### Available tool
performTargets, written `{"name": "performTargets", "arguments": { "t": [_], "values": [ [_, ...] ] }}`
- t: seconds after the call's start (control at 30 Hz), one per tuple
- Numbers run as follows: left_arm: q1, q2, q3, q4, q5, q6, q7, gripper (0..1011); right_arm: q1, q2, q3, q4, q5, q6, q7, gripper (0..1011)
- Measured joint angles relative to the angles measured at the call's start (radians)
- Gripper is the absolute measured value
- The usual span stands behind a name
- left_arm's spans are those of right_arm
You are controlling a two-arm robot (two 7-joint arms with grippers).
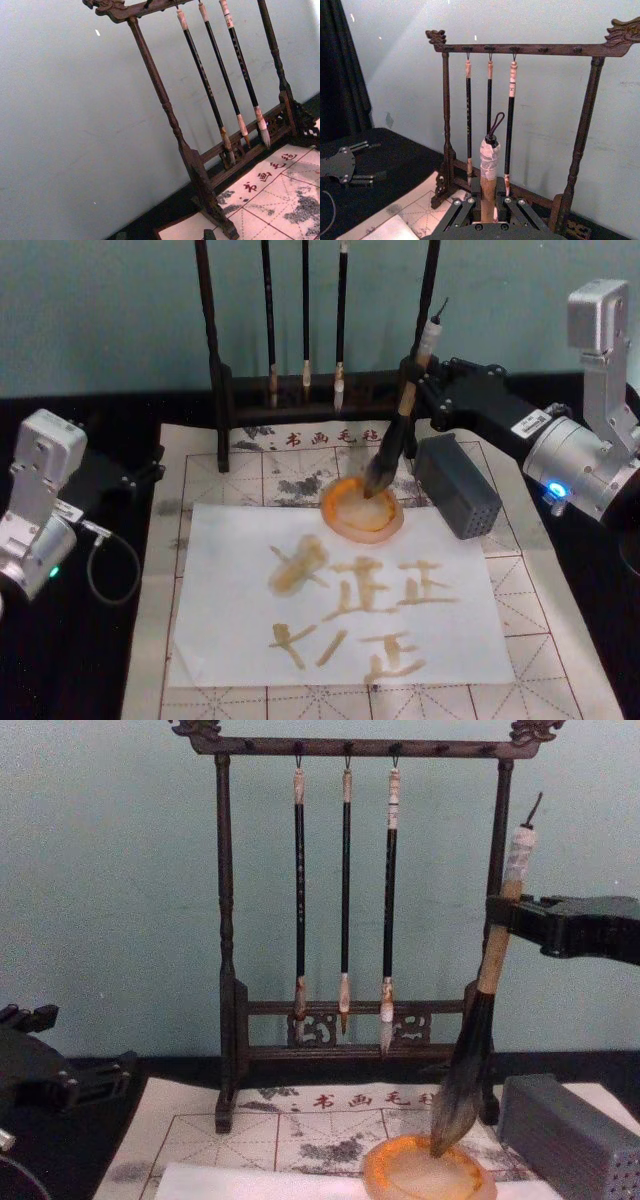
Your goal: Pick up the brush from the inkstone, write on the paper, then place the brush back to its original position.
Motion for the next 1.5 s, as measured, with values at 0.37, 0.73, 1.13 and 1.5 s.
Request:
{"name": "performTargets", "arguments": {
  "t": [0.37,0.73,1.13,1.5],
  "values": [
    [0.0,0.0,0.0,0.0,0.0,0.0,0.0,1001,0.0,-0.003,0.003,-0.001,-0.013,0.004,0.004,187],
    [0.0,0.0,0.0,0.0,0.0,0.0,0.0,1001,-0.001,-0.002,0.003,-0.001,-0.011,0.005,0.003,187],
    [0.0,0.0,0.0,0.0,0.0,0.0,0.0,1001,-0.001,-0.002,0.003,-0.001,-0.008,0.005,0.002,187],
    [0.0,0.0,0.0,0.0,0.0,0.0,0.0,1001,-0.001,-0.003,0.003,0.0,-0.008,0.005,0.002,187]
  ]
}}
